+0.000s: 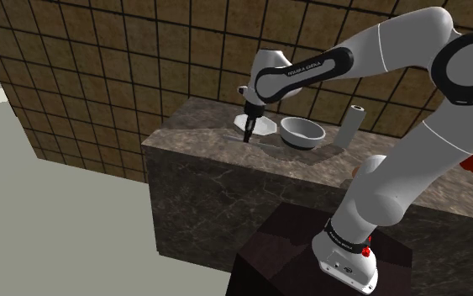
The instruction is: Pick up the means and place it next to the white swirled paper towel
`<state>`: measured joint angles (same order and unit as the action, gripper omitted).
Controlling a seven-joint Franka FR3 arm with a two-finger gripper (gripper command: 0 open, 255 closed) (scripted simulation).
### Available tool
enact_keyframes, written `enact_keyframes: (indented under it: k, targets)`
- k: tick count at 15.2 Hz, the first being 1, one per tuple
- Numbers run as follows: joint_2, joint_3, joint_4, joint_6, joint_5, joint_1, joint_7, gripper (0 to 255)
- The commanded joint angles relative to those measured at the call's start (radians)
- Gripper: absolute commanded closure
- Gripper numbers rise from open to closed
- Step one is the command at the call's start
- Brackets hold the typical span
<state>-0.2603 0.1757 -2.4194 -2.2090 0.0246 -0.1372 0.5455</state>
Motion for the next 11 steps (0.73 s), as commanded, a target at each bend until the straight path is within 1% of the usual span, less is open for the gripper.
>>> enact_keyframes:
  k: [1, 11]
  targets:
    - [-0.017, -0.001, 0.014, 0.031, 0.003, 0.001, -0.001, 255]
    - [-0.064, -0.008, 0.109, 0.173, 0.007, 0.002, -0.008, 255]
